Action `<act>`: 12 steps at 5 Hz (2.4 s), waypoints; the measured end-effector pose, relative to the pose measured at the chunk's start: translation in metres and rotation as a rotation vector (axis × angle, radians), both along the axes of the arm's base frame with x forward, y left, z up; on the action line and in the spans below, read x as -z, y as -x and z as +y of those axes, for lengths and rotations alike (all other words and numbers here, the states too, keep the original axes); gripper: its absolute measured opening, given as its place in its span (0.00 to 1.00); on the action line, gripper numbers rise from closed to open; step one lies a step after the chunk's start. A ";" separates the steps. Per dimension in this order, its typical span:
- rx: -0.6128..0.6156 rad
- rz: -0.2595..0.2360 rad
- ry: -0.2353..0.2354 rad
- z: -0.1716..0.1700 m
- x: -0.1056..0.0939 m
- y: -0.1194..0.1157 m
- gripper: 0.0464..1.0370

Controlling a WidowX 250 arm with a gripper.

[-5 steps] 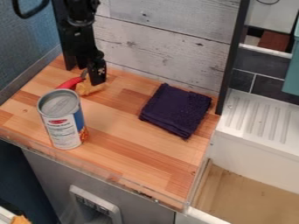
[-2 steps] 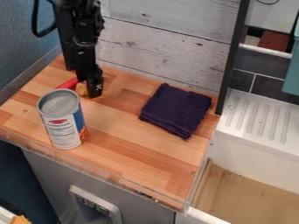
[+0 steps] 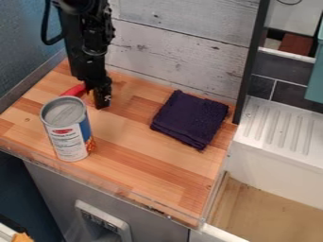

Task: Move left pastry from top left of the table to the bottom right of the table

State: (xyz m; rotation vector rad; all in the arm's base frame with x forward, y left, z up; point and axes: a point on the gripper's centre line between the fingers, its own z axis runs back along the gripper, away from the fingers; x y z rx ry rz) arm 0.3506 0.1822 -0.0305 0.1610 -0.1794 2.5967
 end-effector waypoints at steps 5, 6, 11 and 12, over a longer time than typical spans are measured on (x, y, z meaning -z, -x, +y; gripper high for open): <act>-0.008 -0.090 0.015 -0.002 -0.031 0.007 0.49; 0.005 -0.161 0.041 -0.015 -0.059 0.014 0.49; 0.473 -0.101 0.124 -0.156 -0.056 0.107 0.49; 0.508 -0.069 0.113 -0.164 -0.040 0.109 0.49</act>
